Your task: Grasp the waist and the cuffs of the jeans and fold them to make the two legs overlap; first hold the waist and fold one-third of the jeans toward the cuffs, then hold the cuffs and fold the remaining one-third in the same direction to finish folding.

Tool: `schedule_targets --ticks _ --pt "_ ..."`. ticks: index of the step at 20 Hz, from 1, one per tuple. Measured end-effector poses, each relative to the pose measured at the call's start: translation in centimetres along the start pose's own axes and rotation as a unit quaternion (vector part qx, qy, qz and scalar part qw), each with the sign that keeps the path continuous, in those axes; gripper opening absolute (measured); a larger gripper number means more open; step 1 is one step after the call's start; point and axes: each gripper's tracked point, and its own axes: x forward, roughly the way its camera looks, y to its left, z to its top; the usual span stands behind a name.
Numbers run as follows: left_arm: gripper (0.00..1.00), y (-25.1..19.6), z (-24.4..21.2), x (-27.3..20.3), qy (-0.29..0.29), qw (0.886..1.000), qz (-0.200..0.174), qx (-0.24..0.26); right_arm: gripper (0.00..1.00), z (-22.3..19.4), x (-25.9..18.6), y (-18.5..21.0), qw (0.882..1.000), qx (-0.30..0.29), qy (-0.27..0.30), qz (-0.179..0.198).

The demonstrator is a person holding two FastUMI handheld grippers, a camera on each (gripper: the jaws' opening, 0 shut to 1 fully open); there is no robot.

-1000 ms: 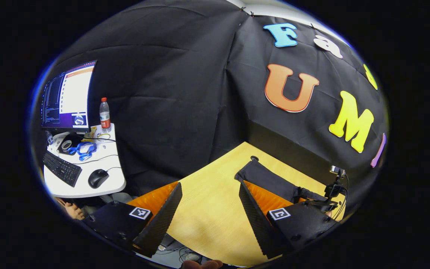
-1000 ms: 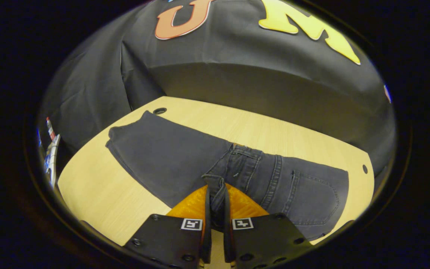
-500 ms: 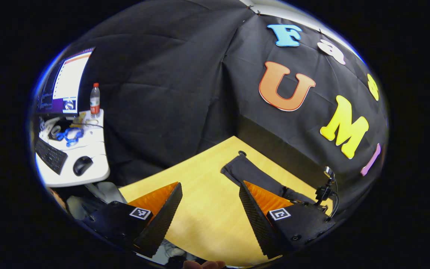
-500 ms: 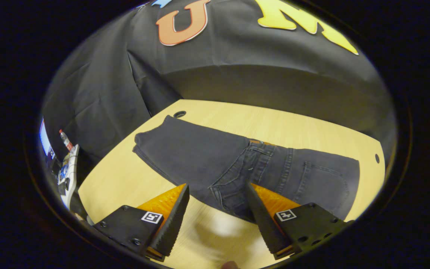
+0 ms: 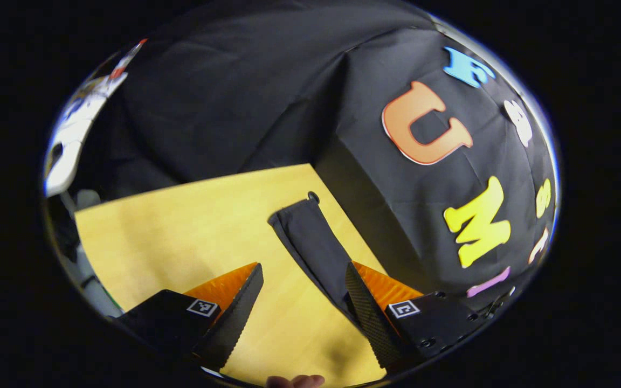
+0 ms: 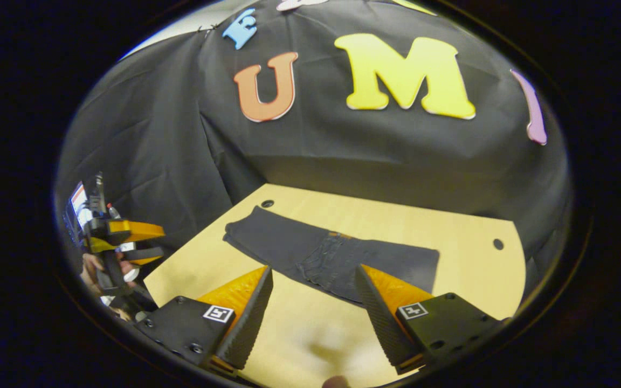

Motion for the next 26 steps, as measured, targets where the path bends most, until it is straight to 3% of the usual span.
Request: schedule_targets --ticks 4,8,15,21,26 --pt "0.99 0.9 -0.3 6.5 0.039 0.993 0.002 -0.111 0.94 -0.1 -5.2 -4.2 0.999 0.003 -0.005 -0.046" --pt "0.99 1.0 1.0 11.9 0.052 0.979 0.006 -0.195 0.95 -3.5 -7.6 -9.1 0.994 0.047 0.040 -0.092" --pt "0.99 5.1 1.1 18.4 0.070 0.982 0.075 -0.160 0.95 -6.0 -10.8 -15.2 0.983 0.065 0.076 -0.156" --pt "0.98 4.6 2.2 21.5 0.067 0.982 0.084 -0.153 0.95 -6.0 -10.2 -16.7 0.979 0.089 0.080 -0.165" --pt "0.98 4.0 2.5 22.9 0.064 0.982 0.067 -0.163 0.95 -7.3 -9.5 -16.7 0.977 0.085 0.100 -0.166"
